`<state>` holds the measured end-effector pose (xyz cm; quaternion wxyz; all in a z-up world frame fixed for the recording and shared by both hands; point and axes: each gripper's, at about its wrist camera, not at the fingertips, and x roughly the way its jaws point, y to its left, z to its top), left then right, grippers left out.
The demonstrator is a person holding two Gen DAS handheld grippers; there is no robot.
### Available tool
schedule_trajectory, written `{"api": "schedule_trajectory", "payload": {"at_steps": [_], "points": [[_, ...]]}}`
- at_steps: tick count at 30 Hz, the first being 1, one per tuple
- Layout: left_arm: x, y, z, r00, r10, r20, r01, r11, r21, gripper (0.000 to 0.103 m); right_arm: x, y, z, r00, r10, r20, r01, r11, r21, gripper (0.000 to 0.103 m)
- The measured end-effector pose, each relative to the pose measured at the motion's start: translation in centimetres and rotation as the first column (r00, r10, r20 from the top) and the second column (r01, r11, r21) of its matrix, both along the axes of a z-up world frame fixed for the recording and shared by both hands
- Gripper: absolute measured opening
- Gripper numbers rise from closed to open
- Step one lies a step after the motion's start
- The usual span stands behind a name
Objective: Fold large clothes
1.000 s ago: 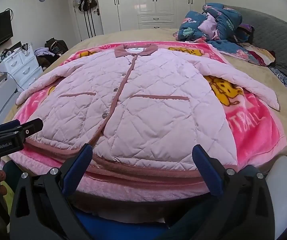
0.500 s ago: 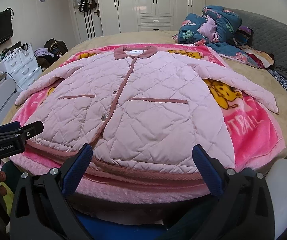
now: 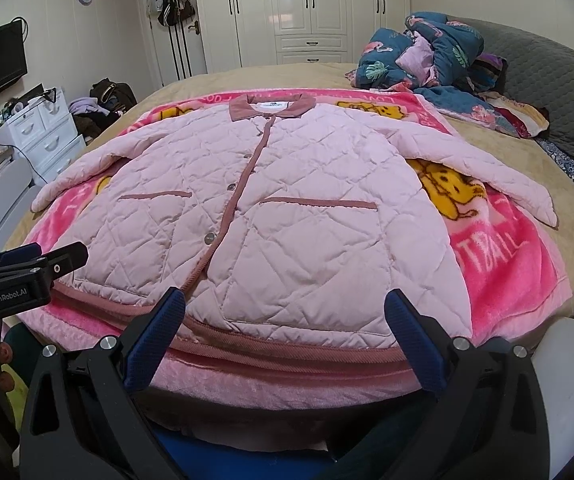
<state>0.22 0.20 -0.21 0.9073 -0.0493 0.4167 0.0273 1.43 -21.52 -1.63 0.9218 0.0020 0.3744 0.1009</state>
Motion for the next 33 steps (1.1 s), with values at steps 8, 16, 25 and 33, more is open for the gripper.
{"api": "schedule_trajectory", "payload": {"at_steps": [8, 16, 25, 33], "points": [[0.0, 0.0, 0.0, 1.0, 0.0, 0.0, 0.0, 1.0, 0.0, 0.095, 0.0, 0.0, -0.1, 1.0, 0.0, 0.0, 0.0, 1.0, 0.003, 0.099], [0.2, -0.1, -0.2, 1.0, 0.001, -0.004, -0.001, 1.0, 0.0, 0.095, 0.1, 0.1, -0.3, 1.0, 0.003, -0.003, -0.003, 1.0, 0.003, 0.099], [1.1, -0.5, -0.4, 1.0, -0.001, -0.012, 0.001, 1.0, -0.008, 0.095, 1.4, 0.1, -0.7, 1.0, 0.005, -0.014, -0.005, 1.0, 0.006, 0.099], [3.1, -0.1, -0.6, 1.0, 0.011, -0.022, -0.012, 1.0, -0.025, 0.095, 4.0, -0.1, -0.7, 0.999, 0.005, -0.032, -0.004, 1.0, 0.016, 0.099]]}}
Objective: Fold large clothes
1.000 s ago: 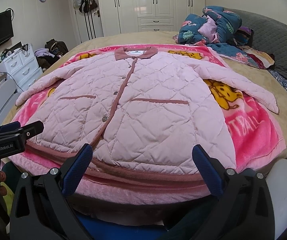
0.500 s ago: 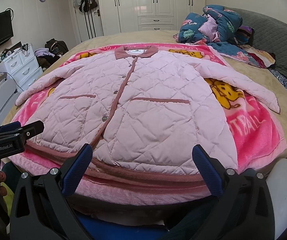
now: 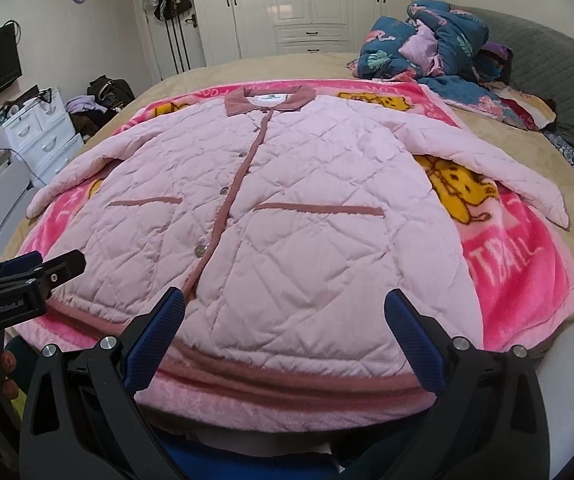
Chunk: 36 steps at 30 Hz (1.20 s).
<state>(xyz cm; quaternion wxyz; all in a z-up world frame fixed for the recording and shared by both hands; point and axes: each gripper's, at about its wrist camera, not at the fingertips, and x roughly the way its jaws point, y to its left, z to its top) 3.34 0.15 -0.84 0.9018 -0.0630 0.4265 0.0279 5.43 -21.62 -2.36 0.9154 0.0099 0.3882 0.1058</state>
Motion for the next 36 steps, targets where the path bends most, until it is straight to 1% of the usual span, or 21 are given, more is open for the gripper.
{"api": "schedule_trajectory", "payload": {"at_steps": [11, 18, 21, 26, 29, 32, 36], "points": [[3.9, 0.0, 0.7, 1.0, 0.003, 0.002, -0.003, 1.0, -0.014, 0.095, 4.2, -0.1, 0.5, 1.0, 0.001, -0.014, -0.001, 1.0, 0.025, 0.099], [7.0, -0.2, 1.0, 1.0, 0.0, -0.017, 0.0, 1.0, -0.024, 0.095, 7.5, -0.9, 0.9, 1.0, -0.017, -0.02, 0.018, 0.999, 0.039, 0.099], [8.3, -0.4, 1.1, 1.0, -0.004, -0.021, 0.003, 1.0, -0.029, 0.095, 8.9, -1.3, 1.1, 0.999, -0.024, -0.027, 0.025, 0.998, 0.059, 0.099], [10.6, -0.9, 1.2, 0.999, -0.017, -0.029, 0.016, 1.0, -0.023, 0.095, 11.3, -2.3, 1.3, 0.998, -0.053, -0.025, 0.054, 0.996, 0.073, 0.099], [12.0, -1.1, 1.1, 0.999, -0.025, -0.04, 0.024, 0.999, -0.037, 0.095, 12.5, -3.0, 1.3, 0.997, -0.074, -0.027, 0.076, 0.994, 0.078, 0.099], [13.5, -1.7, 1.0, 0.998, -0.044, -0.046, 0.042, 0.998, -0.05, 0.095, 14.0, -4.2, 1.2, 0.994, -0.108, -0.033, 0.11, 0.99, 0.085, 0.099], [15.2, -3.0, 0.7, 0.996, -0.07, -0.051, 0.068, 0.997, -0.041, 0.095, 15.8, -6.2, 0.7, 0.986, -0.156, -0.054, 0.16, 0.983, 0.092, 0.099]]}}
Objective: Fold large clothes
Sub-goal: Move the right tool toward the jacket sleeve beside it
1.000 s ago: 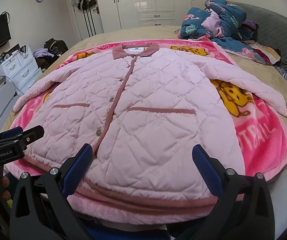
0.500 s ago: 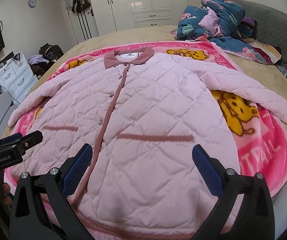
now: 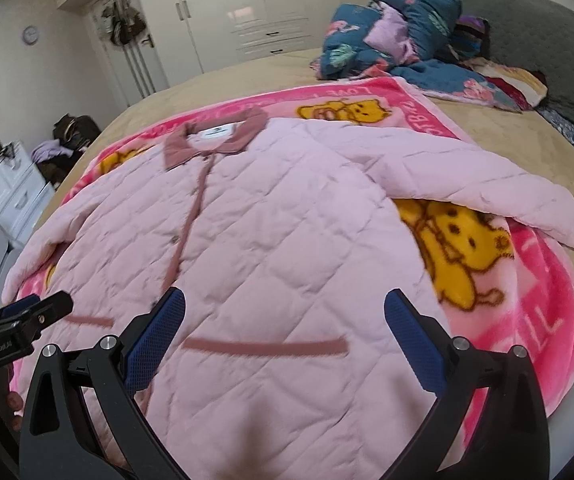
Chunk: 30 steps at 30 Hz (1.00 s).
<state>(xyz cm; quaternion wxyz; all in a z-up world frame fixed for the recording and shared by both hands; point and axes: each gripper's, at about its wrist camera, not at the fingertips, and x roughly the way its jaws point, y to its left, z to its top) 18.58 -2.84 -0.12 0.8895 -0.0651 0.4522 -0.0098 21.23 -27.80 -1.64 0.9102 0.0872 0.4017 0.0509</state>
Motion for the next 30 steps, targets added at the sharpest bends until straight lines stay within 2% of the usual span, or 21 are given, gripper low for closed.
{"api": "schedule_trajectory", "payload": {"at_steps": [11, 18, 24, 26, 30], "points": [[4.6, -3.4, -0.9, 0.998, -0.062, -0.031, 0.063, 0.998, 0.022, 0.095, 4.2, -6.6, -1.3, 0.986, -0.164, -0.033, 0.164, 0.986, 0.004, 0.099], [7.8, -5.1, -1.3, 0.997, -0.069, -0.045, 0.072, 0.996, 0.061, 0.095, 6.8, -11.4, -2.4, 0.96, -0.276, -0.057, 0.276, 0.961, -0.008, 0.099], [10.3, -6.6, -1.9, 0.994, -0.088, -0.065, 0.093, 0.994, 0.064, 0.095, 8.7, -17.0, -4.0, 0.911, -0.402, -0.094, 0.406, 0.914, 0.024, 0.099], [11.2, -7.1, -2.3, 0.992, -0.096, -0.081, 0.099, 0.994, 0.042, 0.095, 9.0, -18.4, -4.3, 0.894, -0.435, -0.106, 0.44, 0.898, 0.031, 0.099], [12.4, -8.1, -2.6, 0.992, -0.099, -0.075, 0.103, 0.993, 0.056, 0.095, 9.8, -22.2, -5.4, 0.845, -0.515, -0.146, 0.529, 0.845, 0.078, 0.099]]}}
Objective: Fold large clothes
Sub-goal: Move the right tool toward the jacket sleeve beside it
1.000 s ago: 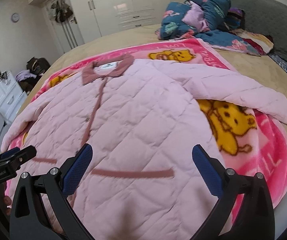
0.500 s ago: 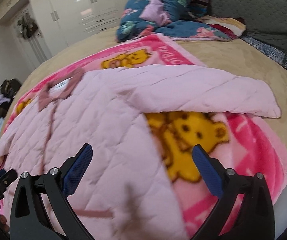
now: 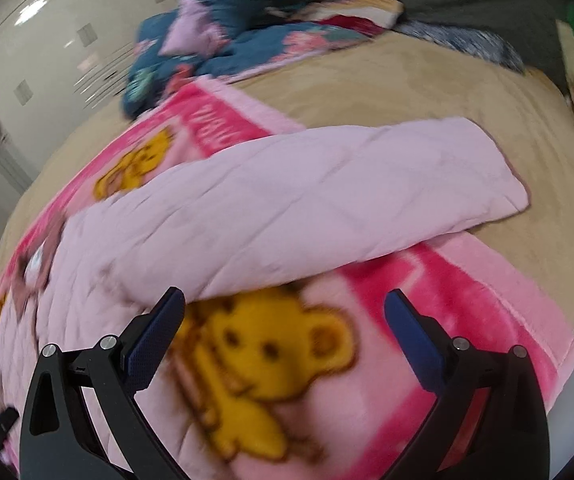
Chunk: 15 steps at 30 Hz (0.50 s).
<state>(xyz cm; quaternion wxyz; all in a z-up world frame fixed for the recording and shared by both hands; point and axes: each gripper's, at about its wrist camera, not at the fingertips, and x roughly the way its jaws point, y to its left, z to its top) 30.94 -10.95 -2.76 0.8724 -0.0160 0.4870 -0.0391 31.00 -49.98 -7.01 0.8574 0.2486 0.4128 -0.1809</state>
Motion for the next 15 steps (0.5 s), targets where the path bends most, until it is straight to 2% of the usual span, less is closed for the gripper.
{"api": "schedule_trajectory", "payload": {"at_steps": [2, 8, 13, 15], "points": [[0.8, -0.7, -0.2, 1.0, 0.002, 0.006, -0.002, 1.0, 0.025, 0.095, 0.4, -1.4, -0.4, 0.999, -0.038, -0.007, 0.039, 0.999, 0.012, 0.099], [3.3, -1.9, -0.8, 1.0, -0.016, -0.023, 0.016, 1.0, 0.003, 0.095, 1.4, -5.7, -2.4, 0.987, -0.152, -0.045, 0.155, 0.984, 0.086, 0.099], [4.8, -3.0, -1.0, 0.999, -0.023, -0.032, 0.023, 1.0, -0.005, 0.095, 1.8, -10.2, -4.9, 0.959, -0.281, -0.048, 0.285, 0.934, 0.214, 0.099], [5.1, -3.2, -0.9, 0.999, -0.021, -0.03, 0.021, 1.0, 0.004, 0.095, 1.5, -11.9, -5.3, 0.944, -0.329, -0.01, 0.322, 0.915, 0.243, 0.099]]}}
